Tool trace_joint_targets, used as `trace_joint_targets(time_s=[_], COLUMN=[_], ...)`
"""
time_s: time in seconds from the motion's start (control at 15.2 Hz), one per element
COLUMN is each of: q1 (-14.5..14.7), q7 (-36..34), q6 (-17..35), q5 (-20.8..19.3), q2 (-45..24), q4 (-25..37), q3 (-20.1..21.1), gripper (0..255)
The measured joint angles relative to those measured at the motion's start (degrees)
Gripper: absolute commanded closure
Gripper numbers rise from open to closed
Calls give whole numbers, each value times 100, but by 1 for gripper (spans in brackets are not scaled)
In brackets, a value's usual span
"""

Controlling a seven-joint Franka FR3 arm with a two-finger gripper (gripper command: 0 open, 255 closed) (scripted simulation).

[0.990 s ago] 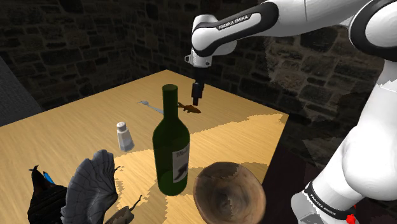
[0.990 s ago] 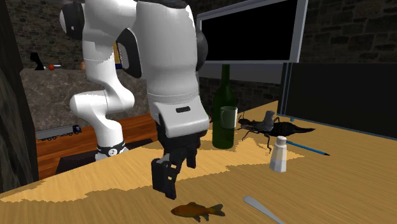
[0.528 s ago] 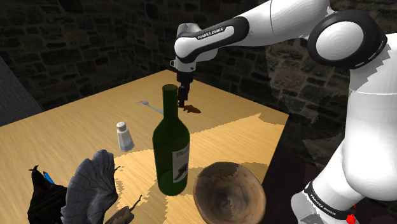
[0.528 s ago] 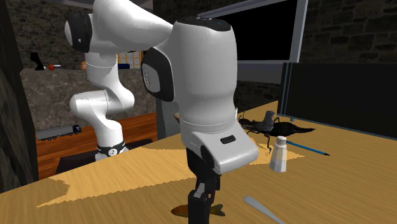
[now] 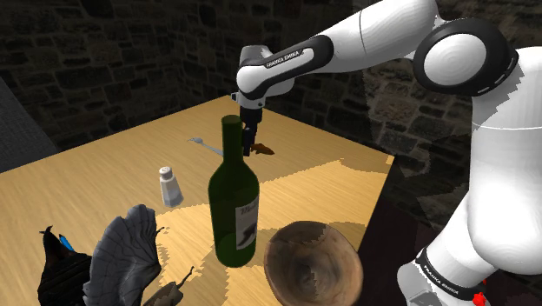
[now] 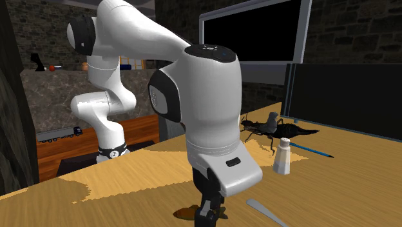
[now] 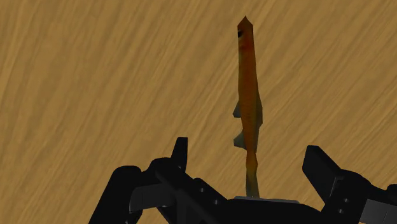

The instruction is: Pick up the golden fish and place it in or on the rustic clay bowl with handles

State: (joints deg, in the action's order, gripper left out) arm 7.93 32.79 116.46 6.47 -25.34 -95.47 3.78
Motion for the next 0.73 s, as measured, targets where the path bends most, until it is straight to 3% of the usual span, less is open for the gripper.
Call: trace_joint_targets(time_s=[0.33, 0.4, 0.73], q1=[1, 1, -7], q7=[1, 1, 4], q6=[14, 14, 8], q5=[1, 1, -3], q2=[-1, -1, -1], q4=[-12, -12, 8], q3=[0, 0, -7], gripper=[0, 255, 255])
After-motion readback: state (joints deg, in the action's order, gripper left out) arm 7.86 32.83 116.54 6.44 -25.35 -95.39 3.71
